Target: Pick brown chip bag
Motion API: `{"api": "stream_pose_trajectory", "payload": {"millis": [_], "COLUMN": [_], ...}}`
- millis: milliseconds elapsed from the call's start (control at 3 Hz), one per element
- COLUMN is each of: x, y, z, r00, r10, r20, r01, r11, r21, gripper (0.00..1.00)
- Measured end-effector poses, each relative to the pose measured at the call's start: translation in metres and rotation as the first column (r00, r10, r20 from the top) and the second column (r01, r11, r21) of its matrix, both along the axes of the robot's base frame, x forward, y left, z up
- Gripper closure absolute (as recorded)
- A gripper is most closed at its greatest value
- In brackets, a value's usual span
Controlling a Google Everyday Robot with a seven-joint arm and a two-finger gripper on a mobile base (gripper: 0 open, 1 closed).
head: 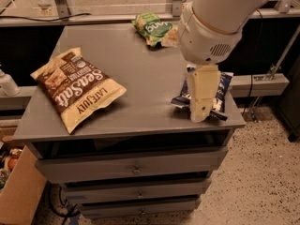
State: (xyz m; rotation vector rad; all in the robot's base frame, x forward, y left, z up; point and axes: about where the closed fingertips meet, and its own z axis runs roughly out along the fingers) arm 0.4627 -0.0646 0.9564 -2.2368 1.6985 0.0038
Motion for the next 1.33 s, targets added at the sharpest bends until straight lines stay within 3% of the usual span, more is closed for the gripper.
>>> {"api": "stream_pose_trajectory", "payload": {"millis": [333,667,1000,1333], "x": [0.0,0.01,0.032,0.044], "y": [0.003,0.03,0.092,0.149], "z": [0.0,-0.001,0.001,-0.004], "r00": [0.9999,0.9927,0.938,0.8611], "r10": [0.01,0.113,0.318,0.467], "r20": [0.004,0.043,0.138,0.202], "r01": [-0.01,-0.115,-0.337,-0.503], "r11": [1.0,0.992,0.93,0.839], "r21": [0.009,0.06,0.145,0.207], "gripper": [0.0,0.0,0.0,0.0]}}
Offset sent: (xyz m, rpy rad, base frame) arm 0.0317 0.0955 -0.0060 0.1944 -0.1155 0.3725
